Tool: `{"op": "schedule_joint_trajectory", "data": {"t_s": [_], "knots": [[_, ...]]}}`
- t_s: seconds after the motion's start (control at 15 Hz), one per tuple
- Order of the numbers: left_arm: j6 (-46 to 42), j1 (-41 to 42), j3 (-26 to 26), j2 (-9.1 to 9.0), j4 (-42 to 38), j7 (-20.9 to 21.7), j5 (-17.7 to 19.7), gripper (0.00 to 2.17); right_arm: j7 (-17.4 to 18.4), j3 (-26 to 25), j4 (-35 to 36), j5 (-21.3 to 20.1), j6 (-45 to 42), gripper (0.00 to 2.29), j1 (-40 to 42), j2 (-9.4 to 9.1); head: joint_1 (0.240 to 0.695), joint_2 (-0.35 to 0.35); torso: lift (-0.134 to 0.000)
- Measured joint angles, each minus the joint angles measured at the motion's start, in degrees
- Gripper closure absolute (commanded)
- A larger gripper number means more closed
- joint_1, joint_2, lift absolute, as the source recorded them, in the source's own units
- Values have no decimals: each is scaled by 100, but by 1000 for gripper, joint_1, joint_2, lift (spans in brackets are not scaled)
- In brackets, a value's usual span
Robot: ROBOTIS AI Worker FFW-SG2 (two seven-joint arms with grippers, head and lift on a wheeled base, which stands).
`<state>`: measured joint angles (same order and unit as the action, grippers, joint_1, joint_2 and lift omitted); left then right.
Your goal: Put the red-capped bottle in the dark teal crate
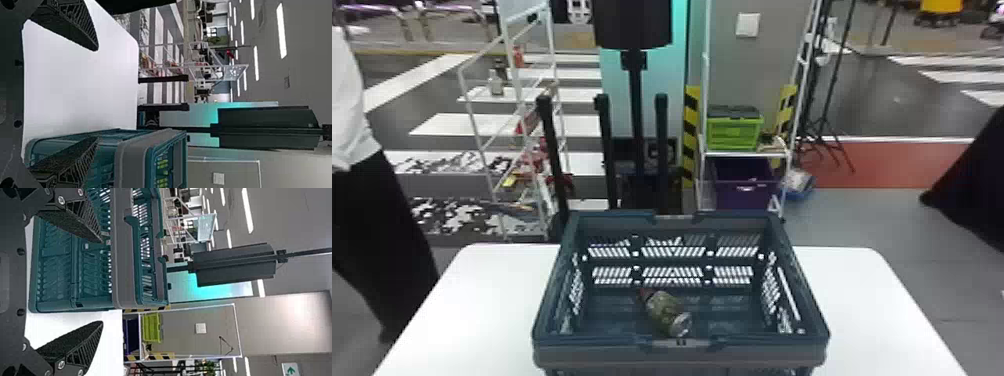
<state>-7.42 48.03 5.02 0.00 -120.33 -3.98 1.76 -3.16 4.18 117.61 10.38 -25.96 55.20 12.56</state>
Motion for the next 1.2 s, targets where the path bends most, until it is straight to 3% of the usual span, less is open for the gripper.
{"op": "schedule_joint_trajectory", "data": {"t_s": [1.2], "knots": [[-15, -77, -129, 0, -5, -161, -97, 73, 0, 12, 68, -58, 257, 154, -48, -2, 499, 0, 0]]}}
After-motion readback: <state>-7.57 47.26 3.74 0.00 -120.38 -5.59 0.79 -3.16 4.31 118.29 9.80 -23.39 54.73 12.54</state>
